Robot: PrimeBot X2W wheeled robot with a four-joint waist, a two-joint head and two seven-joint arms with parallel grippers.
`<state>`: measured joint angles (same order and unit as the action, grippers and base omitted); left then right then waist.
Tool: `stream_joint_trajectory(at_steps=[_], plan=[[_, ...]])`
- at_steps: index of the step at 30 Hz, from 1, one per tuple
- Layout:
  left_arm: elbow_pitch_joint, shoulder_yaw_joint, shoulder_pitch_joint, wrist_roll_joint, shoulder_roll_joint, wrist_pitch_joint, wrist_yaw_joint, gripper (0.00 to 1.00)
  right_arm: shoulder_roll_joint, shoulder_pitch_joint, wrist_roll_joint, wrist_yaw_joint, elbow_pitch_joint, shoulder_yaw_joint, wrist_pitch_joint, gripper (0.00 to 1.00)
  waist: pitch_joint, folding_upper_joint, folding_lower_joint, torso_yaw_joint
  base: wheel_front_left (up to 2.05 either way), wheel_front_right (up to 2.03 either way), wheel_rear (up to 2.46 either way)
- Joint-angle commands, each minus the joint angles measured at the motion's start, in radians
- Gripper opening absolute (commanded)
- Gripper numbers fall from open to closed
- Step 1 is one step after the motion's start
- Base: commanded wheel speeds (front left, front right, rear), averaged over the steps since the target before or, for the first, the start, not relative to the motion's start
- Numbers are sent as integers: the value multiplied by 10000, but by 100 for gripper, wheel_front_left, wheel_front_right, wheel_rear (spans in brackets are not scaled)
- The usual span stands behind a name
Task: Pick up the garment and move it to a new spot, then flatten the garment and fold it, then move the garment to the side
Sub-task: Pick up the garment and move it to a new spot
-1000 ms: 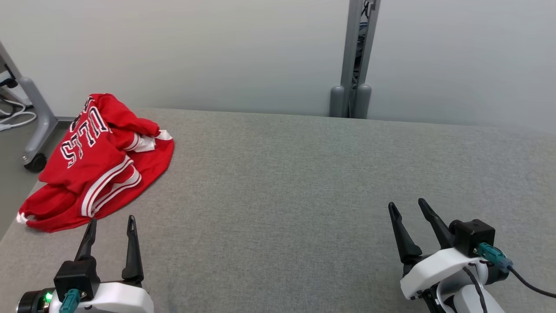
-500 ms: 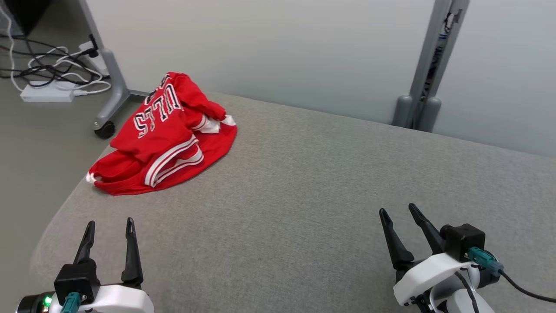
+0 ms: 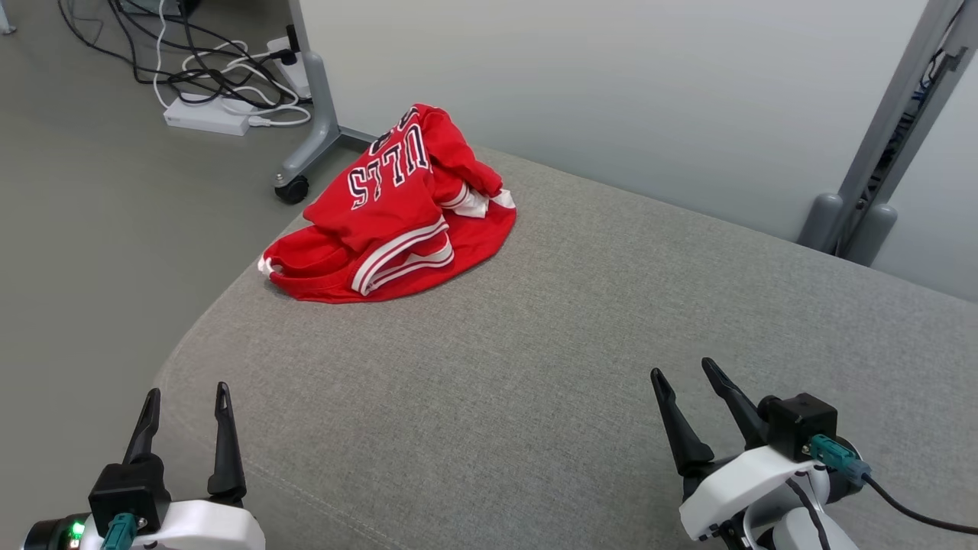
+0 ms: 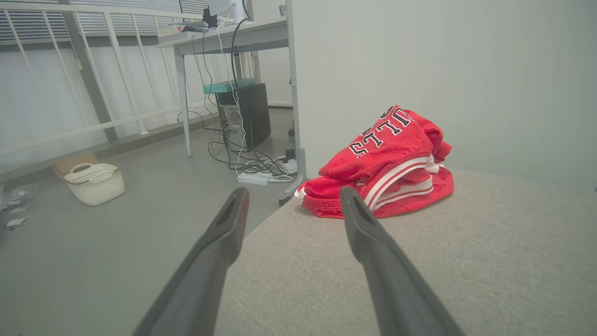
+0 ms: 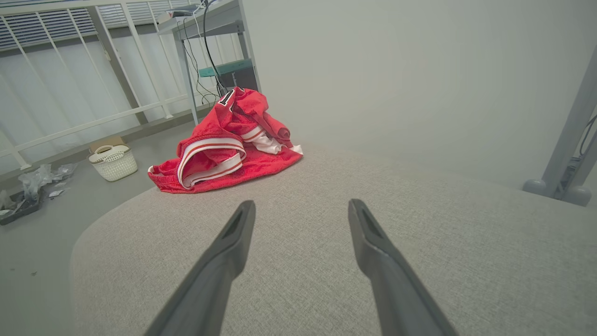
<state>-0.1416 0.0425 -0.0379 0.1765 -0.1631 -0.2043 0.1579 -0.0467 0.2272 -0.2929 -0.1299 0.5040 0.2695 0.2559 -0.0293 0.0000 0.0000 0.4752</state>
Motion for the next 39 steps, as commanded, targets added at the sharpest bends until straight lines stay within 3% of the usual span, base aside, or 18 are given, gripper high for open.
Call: stream_joint_trajectory(at_steps=[1, 11, 20, 26, 39], plan=[[-19, -45, -9, 93, -64, -35, -9, 100, -71, 63, -37, -15, 31, 28, 60, 100, 29, 0, 0, 190, 0, 0, 0], [36, -46, -93, 124, -31, -140, 195, 100, -70, 152, -54, -15, 123, 187, 91, 100, 118, 0, 0, 217, 0, 0, 0], [135, 114, 687, 184, -321, -67, -176, 100, -73, 346, 56, -15, 166, 297, 52, 100, 381, 0, 0, -431, 0, 0, 0], [-410, 89, 2117, 423, -689, -28, -710, 100, -86, 611, 274, -15, 103, 281, -52, 100, 826, 0, 0, -1296, 0, 0, 0], [-3393, -28, 5790, 842, -1949, 325, -1999, 100, -155, 1216, 479, -9, -152, 326, -138, 100, 1971, 0, 0, -3343, 0, 0, 0]])
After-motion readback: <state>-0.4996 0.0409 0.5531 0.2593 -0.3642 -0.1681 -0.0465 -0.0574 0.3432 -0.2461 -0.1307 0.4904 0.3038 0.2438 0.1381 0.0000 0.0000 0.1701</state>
